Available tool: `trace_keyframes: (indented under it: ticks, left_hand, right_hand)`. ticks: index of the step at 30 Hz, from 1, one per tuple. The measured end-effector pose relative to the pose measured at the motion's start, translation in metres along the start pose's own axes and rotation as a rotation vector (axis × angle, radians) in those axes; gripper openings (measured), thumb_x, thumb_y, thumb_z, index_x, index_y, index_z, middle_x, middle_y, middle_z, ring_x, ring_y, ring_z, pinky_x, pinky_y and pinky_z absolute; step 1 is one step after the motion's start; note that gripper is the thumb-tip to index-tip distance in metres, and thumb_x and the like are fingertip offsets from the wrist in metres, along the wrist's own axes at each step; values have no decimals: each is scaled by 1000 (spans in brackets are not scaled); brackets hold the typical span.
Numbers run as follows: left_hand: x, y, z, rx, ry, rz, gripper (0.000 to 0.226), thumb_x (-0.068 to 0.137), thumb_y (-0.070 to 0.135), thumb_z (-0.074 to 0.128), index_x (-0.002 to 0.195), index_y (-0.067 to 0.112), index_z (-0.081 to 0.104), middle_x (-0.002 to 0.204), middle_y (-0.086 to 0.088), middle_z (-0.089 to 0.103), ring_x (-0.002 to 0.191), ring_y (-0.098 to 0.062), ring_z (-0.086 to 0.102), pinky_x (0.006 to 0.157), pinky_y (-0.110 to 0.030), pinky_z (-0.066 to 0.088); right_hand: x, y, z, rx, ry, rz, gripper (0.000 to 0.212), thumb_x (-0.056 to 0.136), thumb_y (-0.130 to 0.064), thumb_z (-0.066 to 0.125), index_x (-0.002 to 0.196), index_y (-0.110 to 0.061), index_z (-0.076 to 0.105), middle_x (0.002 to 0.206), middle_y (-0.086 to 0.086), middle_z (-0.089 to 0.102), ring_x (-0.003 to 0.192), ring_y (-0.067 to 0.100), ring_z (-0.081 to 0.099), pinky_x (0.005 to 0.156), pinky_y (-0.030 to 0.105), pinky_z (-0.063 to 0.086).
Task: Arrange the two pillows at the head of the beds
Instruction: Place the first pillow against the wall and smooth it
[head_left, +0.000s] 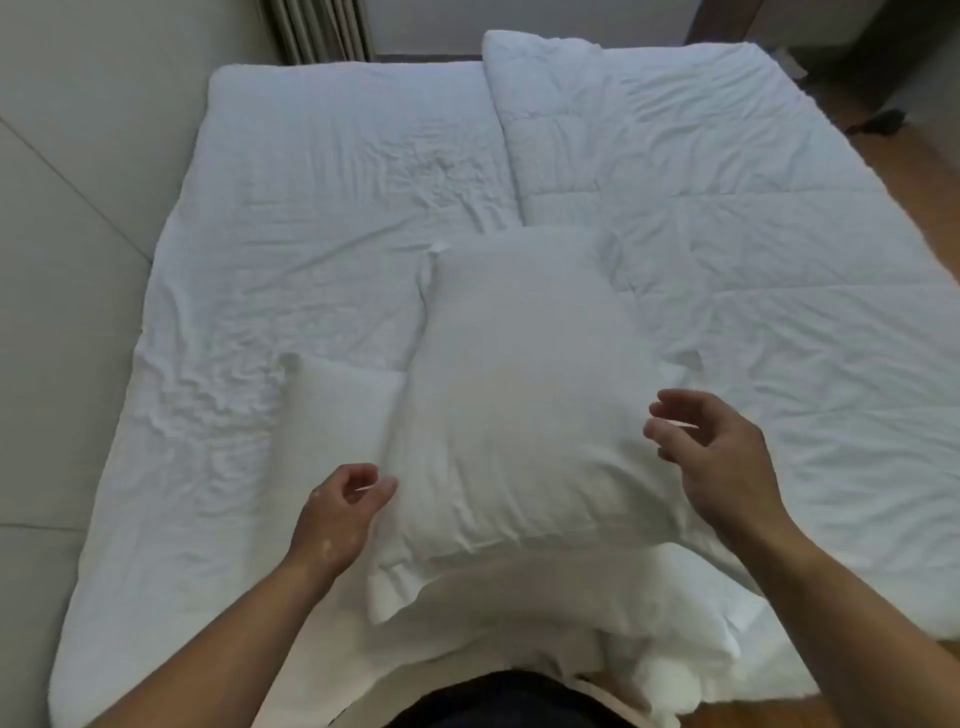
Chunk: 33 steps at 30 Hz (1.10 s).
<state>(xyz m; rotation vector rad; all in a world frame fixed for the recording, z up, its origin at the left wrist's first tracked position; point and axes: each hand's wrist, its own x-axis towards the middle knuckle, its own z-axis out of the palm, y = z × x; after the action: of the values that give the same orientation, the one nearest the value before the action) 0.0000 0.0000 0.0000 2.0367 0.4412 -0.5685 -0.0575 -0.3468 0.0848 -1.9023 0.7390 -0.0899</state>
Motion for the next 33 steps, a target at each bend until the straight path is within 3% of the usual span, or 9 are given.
trace_keyframes:
  ticks: [6, 9, 13, 19, 21, 23, 27, 31, 33]
  left_hand:
    - [41, 56, 29, 39, -68, -114, 92, 76, 73, 70, 150, 22, 53, 144, -3, 62, 124, -28, 64, 110, -49, 51]
    - [66, 75, 49, 41, -75, -118, 88, 80, 71, 73, 150, 23, 51, 137, -1, 65, 117, -28, 68, 106, -48, 53]
    - [105, 85, 66, 32, -66, -138, 95, 76, 76, 73, 150, 23, 50, 132, 2, 65, 117, -27, 66, 103, -44, 52]
    - [149, 86, 76, -41, -64, -242, 143, 45, 95, 73, 163, 27, 31, 150, -2, 59, 127, -30, 65, 111, -51, 51]
    - [151, 87, 85, -59, -91, -260, 124, 56, 87, 77, 156, 23, 42, 135, 0, 66, 116, -26, 68, 105, -45, 53]
    - [144, 89, 93, -127, -127, -257, 79, 75, 69, 78, 136, 25, 53, 109, 8, 70, 96, -15, 69, 89, -37, 54]
    - [139, 78, 98, -274, -182, -237, 107, 44, 77, 88, 135, 27, 63, 117, 4, 80, 103, -19, 78, 83, -35, 61]
    - [132, 82, 94, -378, -178, -144, 78, 50, 58, 96, 120, 38, 68, 107, 13, 83, 95, -5, 79, 75, -23, 60]
    - [126, 87, 90, -410, -186, -98, 66, 60, 38, 99, 118, 39, 69, 109, 15, 83, 104, -8, 79, 81, -26, 61]
  right_hand:
    - [105, -7, 7, -361, -152, 64, 58, 88, -41, 75, 140, -20, 60, 139, 1, 63, 122, 20, 61, 100, 38, 48]
    - [150, 7, 16, -433, -231, 136, 80, 81, -55, 74, 149, -21, 49, 149, 8, 53, 132, 27, 54, 102, 39, 44]
    - [194, 21, 29, -313, -306, 224, 94, 73, -69, 73, 149, -22, 45, 138, -1, 61, 120, 24, 62, 102, 41, 50]
    - [240, 41, 50, -162, -364, 322, 112, 49, -84, 80, 141, -28, 51, 128, -7, 67, 110, 20, 68, 97, 42, 55]
    - [244, 48, 55, -173, -369, 325, 114, 46, -83, 82, 142, -30, 51, 128, -7, 67, 112, 21, 68, 100, 44, 54]
    - [243, 53, 56, -178, -368, 311, 106, 49, -78, 84, 140, -32, 54, 126, -8, 68, 112, 20, 67, 102, 44, 53]
    - [233, 53, 50, -93, -387, 290, 73, 66, -59, 87, 129, -33, 60, 118, -11, 71, 108, 16, 69, 100, 42, 53]
    - [220, 38, 49, 14, -350, 221, 58, 75, -43, 87, 125, -28, 62, 107, -16, 70, 92, 3, 67, 72, 25, 49]
    - [212, 27, 49, 65, -324, 169, 55, 77, -37, 87, 125, -31, 59, 104, -20, 67, 89, -3, 62, 69, 21, 45]
